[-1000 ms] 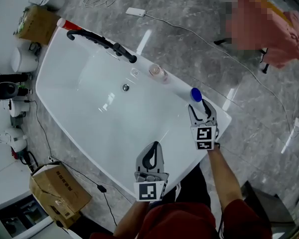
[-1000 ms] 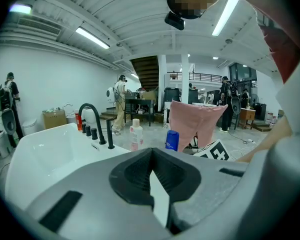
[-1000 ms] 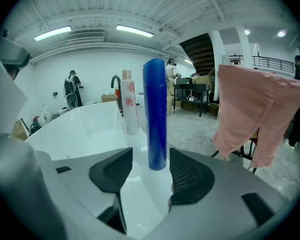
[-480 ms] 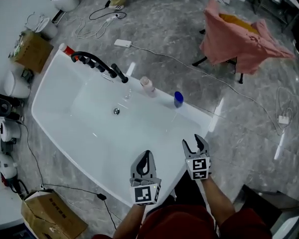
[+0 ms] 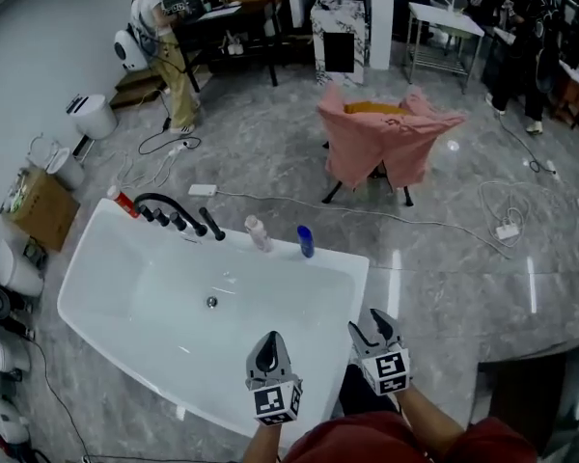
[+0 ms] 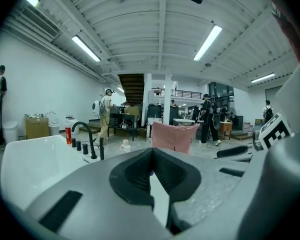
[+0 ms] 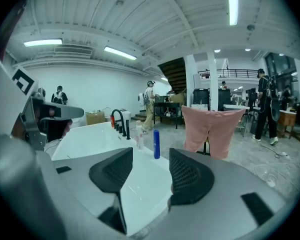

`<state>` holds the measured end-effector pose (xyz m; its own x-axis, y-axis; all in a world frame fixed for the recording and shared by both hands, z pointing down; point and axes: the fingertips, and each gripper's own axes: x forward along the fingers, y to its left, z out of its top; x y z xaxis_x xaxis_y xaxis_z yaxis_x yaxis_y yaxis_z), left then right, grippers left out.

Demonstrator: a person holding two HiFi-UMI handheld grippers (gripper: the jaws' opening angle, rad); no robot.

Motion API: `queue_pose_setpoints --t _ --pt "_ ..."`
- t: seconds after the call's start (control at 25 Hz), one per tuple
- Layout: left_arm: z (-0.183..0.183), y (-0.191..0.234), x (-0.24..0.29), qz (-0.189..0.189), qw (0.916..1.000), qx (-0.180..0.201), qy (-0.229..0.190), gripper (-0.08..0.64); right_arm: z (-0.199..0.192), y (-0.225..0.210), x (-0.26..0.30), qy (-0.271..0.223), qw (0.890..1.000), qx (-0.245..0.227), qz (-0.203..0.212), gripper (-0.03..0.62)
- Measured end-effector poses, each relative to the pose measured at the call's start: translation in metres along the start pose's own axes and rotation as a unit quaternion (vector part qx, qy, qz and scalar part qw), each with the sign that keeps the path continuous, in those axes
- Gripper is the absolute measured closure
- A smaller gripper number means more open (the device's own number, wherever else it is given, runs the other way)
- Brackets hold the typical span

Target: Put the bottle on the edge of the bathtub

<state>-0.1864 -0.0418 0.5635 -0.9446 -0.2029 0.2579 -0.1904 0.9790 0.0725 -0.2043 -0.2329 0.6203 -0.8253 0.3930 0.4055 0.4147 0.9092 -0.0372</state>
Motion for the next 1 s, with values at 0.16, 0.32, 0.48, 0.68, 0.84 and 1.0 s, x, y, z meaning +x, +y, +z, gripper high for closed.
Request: queue_pose_setpoints --t 0.16,0.32,0.48,0.68,0.84,1.0 --pt "0.029 -0.005 -0.025 -0.026 0.9994 0.002 -0.022 0.557 0.047 0.001 -0.051 -0.053 0.998 -0.005 -0.034 0.367" --pt "0.066 -0.014 -0.048 -0.048 0.9976 0.004 -0.05 0.557 0.093 0.002 -0.093 -0.09 0.994 -0.021 -0.056 0.367" --pt "0.109 -0.021 -0.065 -0.069 0.9938 0.02 -0.086 0.555 0.141 0.0 -0.13 -0.138 0.987 -0.032 -0.081 0.368" --pt "0.155 -0.03 -0.086 -0.088 0.986 0.047 -0.133 0.557 0.188 -0.001 -0.173 -0.184 0.977 -0.046 -0.102 0.368" --pt "0.183 -0.031 -0.105 -0.077 0.978 0.072 -0.18 0.557 0.215 0.004 -0.197 -0.226 0.968 -0.046 -0.102 0.368" --pt "0.191 -0.033 -0.109 -0.077 0.9748 0.087 -0.19 0.555 0.226 0.01 -0.205 -0.244 0.963 -0.057 -0.099 0.368"
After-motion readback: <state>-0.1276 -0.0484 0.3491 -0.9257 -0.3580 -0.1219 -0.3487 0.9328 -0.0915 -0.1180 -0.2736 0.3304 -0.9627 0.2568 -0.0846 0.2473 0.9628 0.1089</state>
